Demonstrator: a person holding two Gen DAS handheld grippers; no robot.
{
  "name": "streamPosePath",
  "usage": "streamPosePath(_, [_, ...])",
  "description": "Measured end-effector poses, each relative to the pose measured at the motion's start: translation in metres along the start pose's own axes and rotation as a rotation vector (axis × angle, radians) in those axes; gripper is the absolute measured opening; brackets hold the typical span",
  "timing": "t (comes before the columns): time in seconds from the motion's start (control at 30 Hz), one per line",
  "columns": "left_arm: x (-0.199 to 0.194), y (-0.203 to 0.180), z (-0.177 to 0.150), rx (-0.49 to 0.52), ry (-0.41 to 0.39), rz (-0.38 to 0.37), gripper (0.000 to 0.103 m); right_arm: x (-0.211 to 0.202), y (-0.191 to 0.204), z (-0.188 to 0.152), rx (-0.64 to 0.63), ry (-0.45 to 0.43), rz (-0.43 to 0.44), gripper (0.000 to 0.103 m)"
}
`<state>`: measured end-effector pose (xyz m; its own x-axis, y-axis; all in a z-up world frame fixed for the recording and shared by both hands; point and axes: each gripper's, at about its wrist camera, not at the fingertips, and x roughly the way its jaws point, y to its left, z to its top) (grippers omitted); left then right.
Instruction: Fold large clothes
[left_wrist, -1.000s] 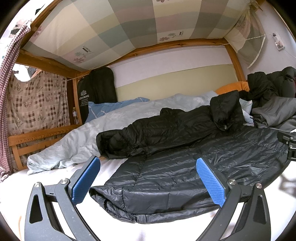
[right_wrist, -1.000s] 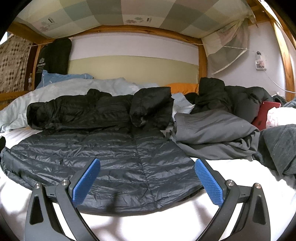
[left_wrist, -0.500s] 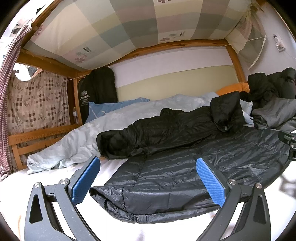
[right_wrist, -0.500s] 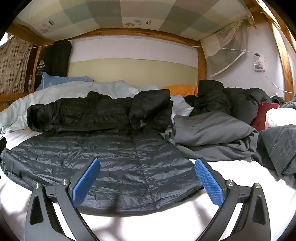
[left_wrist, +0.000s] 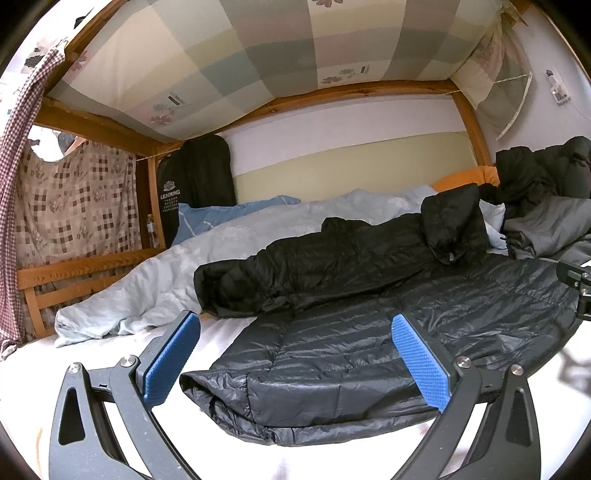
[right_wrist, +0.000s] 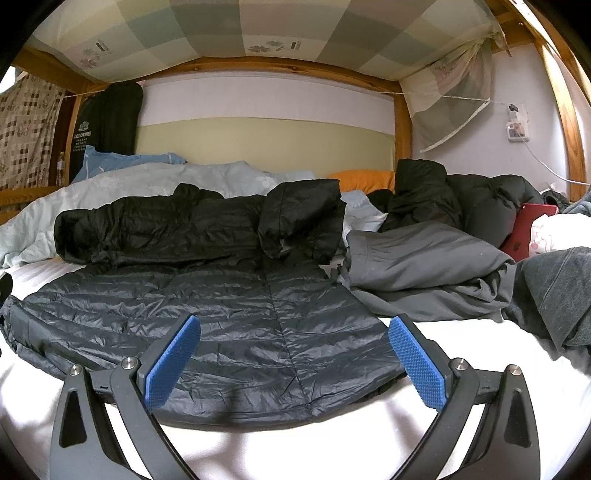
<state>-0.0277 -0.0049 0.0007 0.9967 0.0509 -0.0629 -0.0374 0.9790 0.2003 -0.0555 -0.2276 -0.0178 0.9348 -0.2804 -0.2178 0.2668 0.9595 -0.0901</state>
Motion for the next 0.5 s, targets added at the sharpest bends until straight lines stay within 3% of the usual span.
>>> streamPosePath(0.5, [-0.0012, 0.0005, 0.0003, 0.003, -0.003, -0.001, 0.103, 0.0000, -0.0002, 0.0003, 0.000, -0.001, 0.000, 0.103])
